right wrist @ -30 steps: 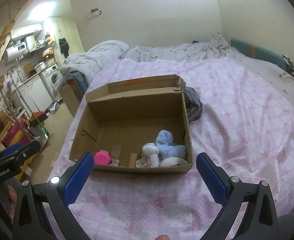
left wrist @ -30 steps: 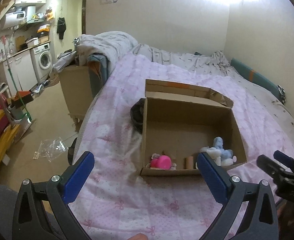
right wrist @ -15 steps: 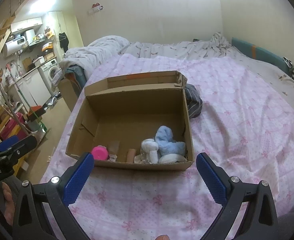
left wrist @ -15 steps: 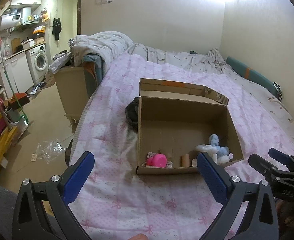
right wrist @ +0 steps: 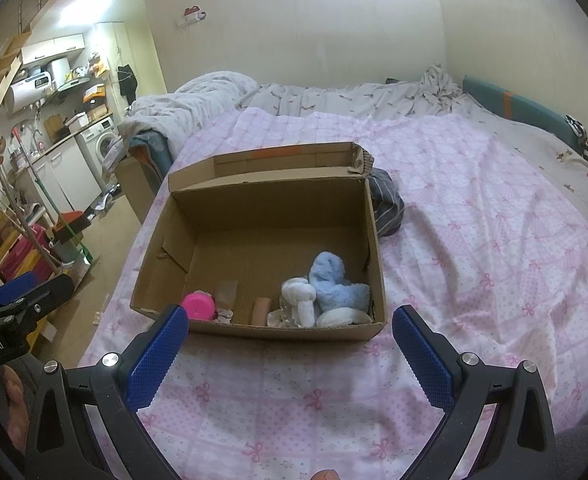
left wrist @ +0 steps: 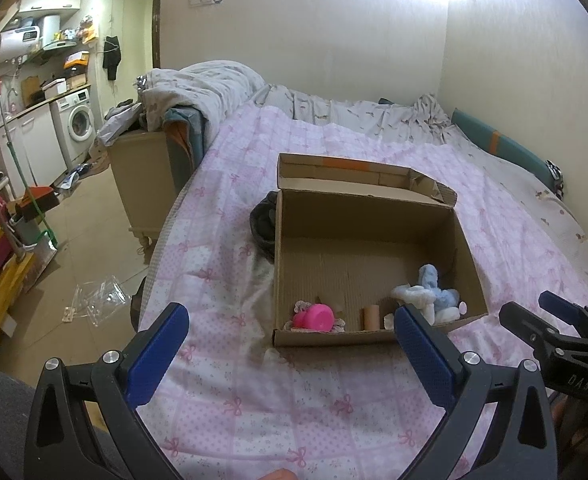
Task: Organize soft objects
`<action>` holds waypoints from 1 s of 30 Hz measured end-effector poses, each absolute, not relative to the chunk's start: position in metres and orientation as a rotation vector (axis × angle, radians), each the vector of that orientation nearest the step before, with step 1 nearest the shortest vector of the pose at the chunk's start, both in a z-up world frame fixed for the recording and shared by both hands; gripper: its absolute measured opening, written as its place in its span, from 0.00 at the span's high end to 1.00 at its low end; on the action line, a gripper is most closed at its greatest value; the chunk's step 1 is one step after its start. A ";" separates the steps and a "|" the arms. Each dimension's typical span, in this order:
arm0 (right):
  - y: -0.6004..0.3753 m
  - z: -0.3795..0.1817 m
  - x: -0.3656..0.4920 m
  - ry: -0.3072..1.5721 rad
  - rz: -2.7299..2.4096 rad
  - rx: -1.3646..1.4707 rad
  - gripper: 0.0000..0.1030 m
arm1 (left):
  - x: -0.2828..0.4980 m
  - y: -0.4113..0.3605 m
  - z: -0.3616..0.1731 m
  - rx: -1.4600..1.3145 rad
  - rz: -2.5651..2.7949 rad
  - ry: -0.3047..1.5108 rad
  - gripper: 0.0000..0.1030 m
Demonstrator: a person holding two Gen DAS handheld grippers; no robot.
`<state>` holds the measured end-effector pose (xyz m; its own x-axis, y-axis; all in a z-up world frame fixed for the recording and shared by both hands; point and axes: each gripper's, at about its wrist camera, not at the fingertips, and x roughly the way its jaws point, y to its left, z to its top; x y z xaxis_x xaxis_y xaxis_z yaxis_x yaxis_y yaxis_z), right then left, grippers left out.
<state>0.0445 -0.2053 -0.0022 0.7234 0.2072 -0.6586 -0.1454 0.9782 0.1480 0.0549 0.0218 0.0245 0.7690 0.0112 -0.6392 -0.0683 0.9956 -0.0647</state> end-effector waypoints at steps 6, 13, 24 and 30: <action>-0.205 -0.002 0.045 0.738 0.196 0.087 0.00 | 0.055 0.022 0.024 -0.088 0.043 0.692 0.01; -0.205 -0.002 0.044 0.739 0.195 0.087 0.00 | 0.055 0.022 0.024 -0.086 0.042 0.693 0.01; -0.205 -0.002 0.044 0.738 0.195 0.087 0.00 | 0.055 0.022 0.024 -0.088 0.043 0.695 0.01; -0.205 -0.002 0.044 0.739 0.196 0.087 0.00 | 0.053 0.021 0.022 -0.092 0.035 0.694 0.01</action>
<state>0.0441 -0.2050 -0.0017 0.7219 0.2077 -0.6600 -0.1463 0.9781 0.1477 0.0526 0.0207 0.0216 0.7684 0.0012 -0.6400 -0.0624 0.9954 -0.0731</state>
